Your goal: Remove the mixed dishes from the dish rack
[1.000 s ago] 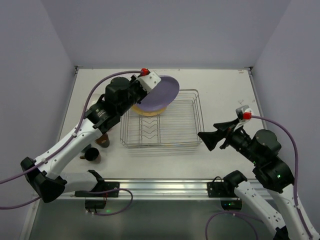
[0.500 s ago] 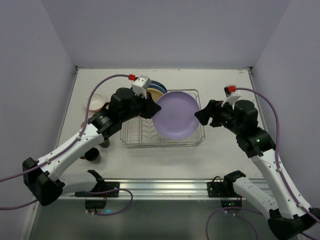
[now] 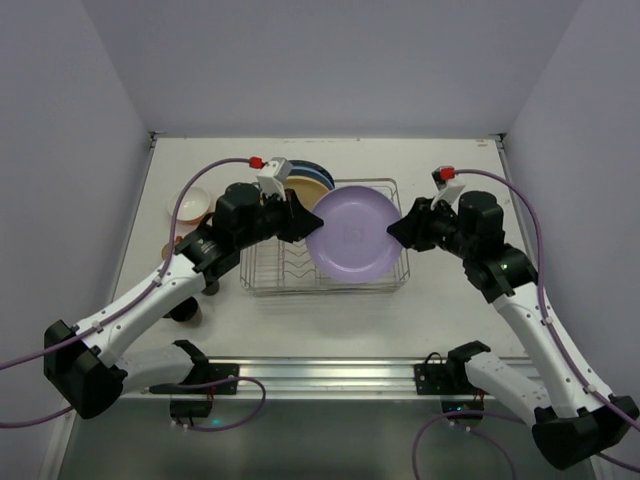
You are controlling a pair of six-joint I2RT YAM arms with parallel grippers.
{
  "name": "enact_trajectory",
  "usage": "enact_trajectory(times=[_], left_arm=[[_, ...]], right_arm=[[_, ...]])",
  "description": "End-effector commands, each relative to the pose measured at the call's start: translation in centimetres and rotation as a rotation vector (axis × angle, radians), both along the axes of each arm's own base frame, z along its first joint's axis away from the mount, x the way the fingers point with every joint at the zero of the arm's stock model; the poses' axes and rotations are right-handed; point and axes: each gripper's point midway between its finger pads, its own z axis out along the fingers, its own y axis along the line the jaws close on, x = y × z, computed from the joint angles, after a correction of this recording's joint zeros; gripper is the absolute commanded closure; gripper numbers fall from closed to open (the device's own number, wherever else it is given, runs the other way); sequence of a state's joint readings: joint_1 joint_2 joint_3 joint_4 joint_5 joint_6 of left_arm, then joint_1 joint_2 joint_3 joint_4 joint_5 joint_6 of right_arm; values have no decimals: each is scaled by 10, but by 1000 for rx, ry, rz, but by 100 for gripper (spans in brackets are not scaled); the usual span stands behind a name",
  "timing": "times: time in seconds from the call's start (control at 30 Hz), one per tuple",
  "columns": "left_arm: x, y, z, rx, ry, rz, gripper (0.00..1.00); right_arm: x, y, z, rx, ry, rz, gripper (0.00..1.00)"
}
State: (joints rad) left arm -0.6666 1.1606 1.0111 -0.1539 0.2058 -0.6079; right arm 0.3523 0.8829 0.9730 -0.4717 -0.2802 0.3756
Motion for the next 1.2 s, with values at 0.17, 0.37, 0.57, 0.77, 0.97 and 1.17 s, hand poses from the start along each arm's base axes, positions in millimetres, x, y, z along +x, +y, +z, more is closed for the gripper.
enact_trajectory(times=[0.17,0.37,0.57,0.77,0.97,1.17], left_arm=[[6,10,21,-30,-61,30,100],[20,48,27,97,-110,198,7],[17,118,46,213,-184,466,0],[-1,165,36,318,-146,613,0],[-23,173,35,348,-211,529,0],[-29,191,37,384,-252,573,0]], right_arm=[[7,10,5,15,-13,49,100],[23,-10,3,34,-20,-114,100],[66,-80,6,236,27,-450,100],[116,-225,-37,584,94,-1068,100],[171,-276,-103,590,151,-1262,100],[195,-279,-158,538,276,-1257,100]])
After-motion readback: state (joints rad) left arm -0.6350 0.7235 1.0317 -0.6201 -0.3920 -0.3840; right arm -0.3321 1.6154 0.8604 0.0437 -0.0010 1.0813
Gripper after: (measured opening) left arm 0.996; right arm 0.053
